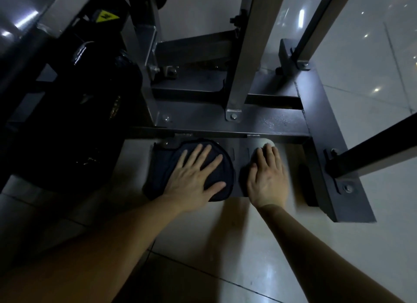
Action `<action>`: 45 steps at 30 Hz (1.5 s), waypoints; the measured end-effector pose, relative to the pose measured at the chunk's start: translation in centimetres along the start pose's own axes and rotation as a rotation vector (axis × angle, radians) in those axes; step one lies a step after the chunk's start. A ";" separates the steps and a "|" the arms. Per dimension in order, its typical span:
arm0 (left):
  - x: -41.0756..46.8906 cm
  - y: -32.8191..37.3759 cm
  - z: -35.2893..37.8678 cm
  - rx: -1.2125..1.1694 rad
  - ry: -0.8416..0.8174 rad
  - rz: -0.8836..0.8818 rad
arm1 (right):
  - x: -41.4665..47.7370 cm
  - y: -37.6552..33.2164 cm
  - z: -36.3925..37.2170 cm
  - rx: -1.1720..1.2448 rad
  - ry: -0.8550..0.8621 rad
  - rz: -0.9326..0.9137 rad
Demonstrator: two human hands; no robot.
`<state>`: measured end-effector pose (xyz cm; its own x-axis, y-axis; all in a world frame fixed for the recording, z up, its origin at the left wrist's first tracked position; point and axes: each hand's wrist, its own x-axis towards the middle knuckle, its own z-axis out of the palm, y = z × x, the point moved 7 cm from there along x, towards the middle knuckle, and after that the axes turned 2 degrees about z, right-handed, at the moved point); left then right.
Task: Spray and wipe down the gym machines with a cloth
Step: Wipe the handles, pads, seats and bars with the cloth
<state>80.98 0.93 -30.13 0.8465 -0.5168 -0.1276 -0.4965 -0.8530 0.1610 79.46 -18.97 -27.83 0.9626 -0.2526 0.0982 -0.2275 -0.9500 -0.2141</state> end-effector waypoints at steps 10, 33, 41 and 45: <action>1.4 -2.8 -0.7 -0.079 0.106 -0.627 | -0.1 0.1 0.2 0.010 0.018 0.009; 0.5 -1.8 -0.6 -0.038 0.062 -0.561 | -0.2 0.3 0.1 0.062 0.054 -0.031; 4.6 5.9 -0.5 -0.047 0.059 -0.271 | 0.0 0.5 -0.4 0.257 0.132 -0.025; 3.8 6.7 -0.6 -0.044 -0.028 0.008 | 0.3 0.9 -0.3 0.355 0.150 0.005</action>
<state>80.95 -6.71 -28.92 0.8369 -0.5256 -0.1531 -0.4934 -0.8453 0.2049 79.51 -19.97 -27.68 0.9232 -0.3063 0.2322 -0.1414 -0.8325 -0.5357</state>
